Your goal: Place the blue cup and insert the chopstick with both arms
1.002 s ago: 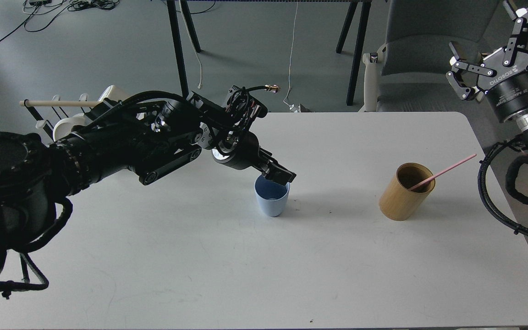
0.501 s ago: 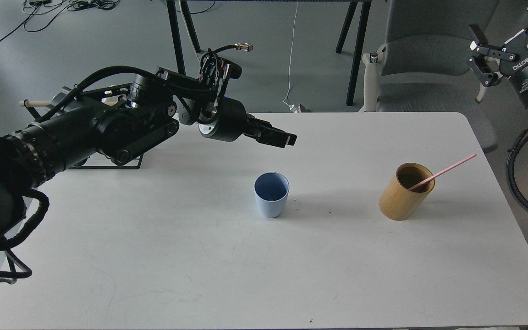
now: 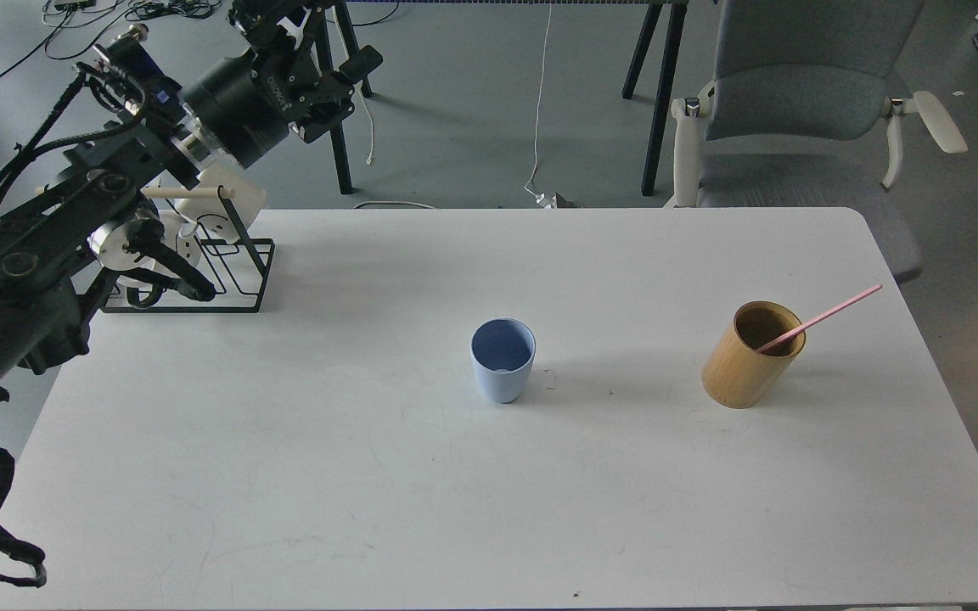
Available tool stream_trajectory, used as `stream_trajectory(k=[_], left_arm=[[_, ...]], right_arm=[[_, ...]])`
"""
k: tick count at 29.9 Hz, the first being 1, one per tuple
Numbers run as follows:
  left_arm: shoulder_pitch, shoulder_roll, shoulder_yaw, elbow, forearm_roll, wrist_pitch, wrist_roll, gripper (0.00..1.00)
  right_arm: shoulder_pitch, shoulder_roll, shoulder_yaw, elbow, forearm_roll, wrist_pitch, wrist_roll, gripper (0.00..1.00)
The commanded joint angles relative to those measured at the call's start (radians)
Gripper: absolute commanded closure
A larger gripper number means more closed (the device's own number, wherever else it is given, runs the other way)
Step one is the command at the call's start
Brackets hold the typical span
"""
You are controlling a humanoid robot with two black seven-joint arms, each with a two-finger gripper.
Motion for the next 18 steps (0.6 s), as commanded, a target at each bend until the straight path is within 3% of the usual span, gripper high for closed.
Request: stream_trajectory(k=[1, 9, 18], left_arm=[[0.063, 0.002, -0.092, -0.019, -0.088, 0.0, 0.0, 0.03], [0.112, 0.002, -0.115, -0.032, -0.091, 0.0, 0.0, 0.02], [0.122, -0.006, -0.114, -0.034, -0.091, 0.0, 0.0, 0.02]], right_arm=[[-0.086, 0.002, -0.001, -0.009, -0.022, -0.001, 0.0, 0.05], [-0.234, 0.044, -0.007, -0.042, -0.047, -0.001, 0.0, 0.07], [-0.259, 0.139, -0.104, -0.111, -0.047, -0.001, 0.0, 0.1]])
